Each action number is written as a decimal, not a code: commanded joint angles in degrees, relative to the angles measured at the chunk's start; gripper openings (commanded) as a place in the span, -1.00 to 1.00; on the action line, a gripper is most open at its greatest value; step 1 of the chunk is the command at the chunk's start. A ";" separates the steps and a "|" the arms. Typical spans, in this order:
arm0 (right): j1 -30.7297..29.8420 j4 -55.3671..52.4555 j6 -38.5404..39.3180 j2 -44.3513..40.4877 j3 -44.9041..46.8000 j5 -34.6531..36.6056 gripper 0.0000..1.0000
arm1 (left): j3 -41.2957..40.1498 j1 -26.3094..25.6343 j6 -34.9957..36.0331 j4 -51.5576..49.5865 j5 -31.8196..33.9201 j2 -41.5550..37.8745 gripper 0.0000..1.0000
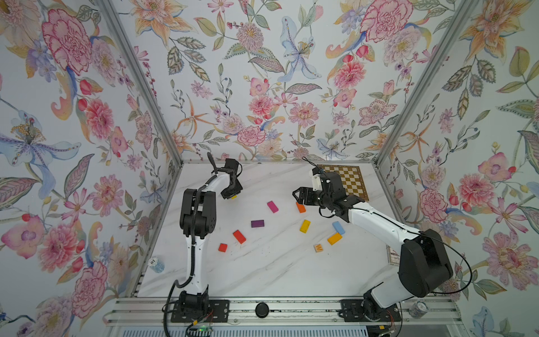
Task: Assemble the letter v with building blocks
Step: Place the building block at the center of the board, then adjust the building block at the center of the board.
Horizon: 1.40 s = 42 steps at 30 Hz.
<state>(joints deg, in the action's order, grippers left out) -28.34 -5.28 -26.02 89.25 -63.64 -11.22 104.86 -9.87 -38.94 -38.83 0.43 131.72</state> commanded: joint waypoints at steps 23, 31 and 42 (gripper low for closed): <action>-0.58 -0.08 -0.80 0.52 -1.79 -1.02 0.59 | -2.24 -0.59 -1.41 0.72 -1.77 -2.31 0.37; -1.36 -1.46 0.24 0.48 -3.63 -1.15 0.59 | -6.16 -0.60 -1.53 4.09 -4.12 -9.38 0.56; -4.85 -12.08 7.60 3.30 -12.70 0.48 0.69 | -16.00 0.48 1.89 12.14 -6.89 -25.54 0.51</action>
<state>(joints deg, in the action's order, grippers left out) -31.40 -11.55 -22.63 90.70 -72.44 -11.40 91.79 -10.02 -39.55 -30.39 -4.25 111.50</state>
